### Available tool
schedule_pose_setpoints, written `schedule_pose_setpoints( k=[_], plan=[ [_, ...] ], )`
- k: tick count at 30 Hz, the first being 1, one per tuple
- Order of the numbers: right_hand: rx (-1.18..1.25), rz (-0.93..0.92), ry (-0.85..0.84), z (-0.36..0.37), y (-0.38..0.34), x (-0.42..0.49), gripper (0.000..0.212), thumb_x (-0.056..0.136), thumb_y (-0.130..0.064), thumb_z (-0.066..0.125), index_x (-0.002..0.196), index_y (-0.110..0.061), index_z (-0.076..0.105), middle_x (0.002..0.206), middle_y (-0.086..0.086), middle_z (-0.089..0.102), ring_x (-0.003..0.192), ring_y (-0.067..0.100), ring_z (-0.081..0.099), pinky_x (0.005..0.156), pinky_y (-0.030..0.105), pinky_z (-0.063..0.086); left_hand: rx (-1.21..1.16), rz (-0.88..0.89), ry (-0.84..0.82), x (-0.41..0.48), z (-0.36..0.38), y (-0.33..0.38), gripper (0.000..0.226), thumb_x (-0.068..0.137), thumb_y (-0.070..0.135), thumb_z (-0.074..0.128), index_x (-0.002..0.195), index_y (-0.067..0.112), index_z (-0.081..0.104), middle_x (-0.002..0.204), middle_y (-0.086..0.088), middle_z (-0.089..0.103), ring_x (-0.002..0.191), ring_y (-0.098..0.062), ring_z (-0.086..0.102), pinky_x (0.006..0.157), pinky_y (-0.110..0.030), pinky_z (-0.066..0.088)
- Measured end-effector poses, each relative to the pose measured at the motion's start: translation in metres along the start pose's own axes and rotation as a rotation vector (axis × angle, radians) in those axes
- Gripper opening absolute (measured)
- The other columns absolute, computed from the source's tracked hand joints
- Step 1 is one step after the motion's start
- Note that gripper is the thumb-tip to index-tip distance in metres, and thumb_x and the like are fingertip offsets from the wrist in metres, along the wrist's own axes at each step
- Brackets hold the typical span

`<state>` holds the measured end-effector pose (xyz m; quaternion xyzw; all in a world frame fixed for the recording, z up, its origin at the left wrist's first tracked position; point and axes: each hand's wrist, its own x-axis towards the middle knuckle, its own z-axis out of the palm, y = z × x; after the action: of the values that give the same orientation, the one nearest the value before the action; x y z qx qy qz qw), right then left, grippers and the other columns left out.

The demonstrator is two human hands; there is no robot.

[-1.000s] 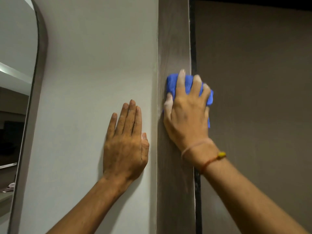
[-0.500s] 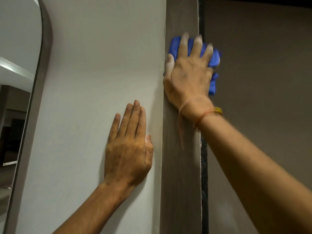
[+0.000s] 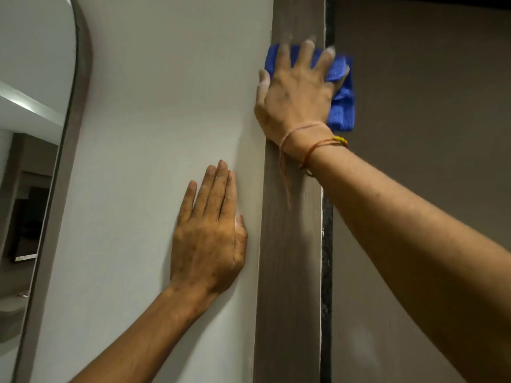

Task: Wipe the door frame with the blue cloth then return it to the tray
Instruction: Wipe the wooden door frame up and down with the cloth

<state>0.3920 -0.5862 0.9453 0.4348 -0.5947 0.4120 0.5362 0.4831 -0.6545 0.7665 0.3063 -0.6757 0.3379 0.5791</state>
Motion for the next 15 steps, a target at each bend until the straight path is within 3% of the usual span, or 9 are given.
schedule_pose_setpoints(
  k=[5, 12, 15],
  plan=[
    [-0.013, 0.003, 0.041, 0.007, -0.005, -0.010, 0.061, 0.095, -0.041, 0.034, 0.147, -0.013, 0.018, 0.152, 0.021, 0.022, 0.140, 0.047, 0.012, 0.110, 0.069, 0.015, -0.010, -0.005, 0.001, 0.002, -0.001, 0.000, 0.059, 0.090, 0.026, 0.024, 0.144, 0.001, 0.021, 0.153, -0.019, 0.022, 0.143, -0.030, 0.016, 0.117, -0.048, 0.020],
    [0.069, -0.055, -0.038, 0.011, 0.001, -0.161, 0.064, 0.089, -0.044, 0.039, 0.145, -0.016, 0.026, 0.153, 0.018, 0.029, 0.141, 0.044, 0.018, 0.109, 0.068, 0.017, -0.012, -0.003, -0.040, 0.010, -0.004, -0.006, 0.061, 0.093, 0.032, 0.015, 0.147, 0.004, 0.011, 0.157, -0.016, 0.010, 0.146, -0.024, 0.004, 0.119, -0.044, 0.006],
    [0.041, -0.055, -0.074, 0.012, 0.005, -0.166, 0.062, 0.090, -0.046, 0.038, 0.145, -0.017, 0.029, 0.151, 0.017, 0.033, 0.140, 0.043, 0.022, 0.108, 0.069, 0.020, 0.001, -0.009, -0.051, 0.022, -0.003, -0.016, 0.064, 0.091, 0.036, 0.013, 0.148, 0.009, 0.001, 0.159, -0.012, 0.000, 0.146, -0.020, -0.005, 0.120, -0.042, 0.001]
  ],
)
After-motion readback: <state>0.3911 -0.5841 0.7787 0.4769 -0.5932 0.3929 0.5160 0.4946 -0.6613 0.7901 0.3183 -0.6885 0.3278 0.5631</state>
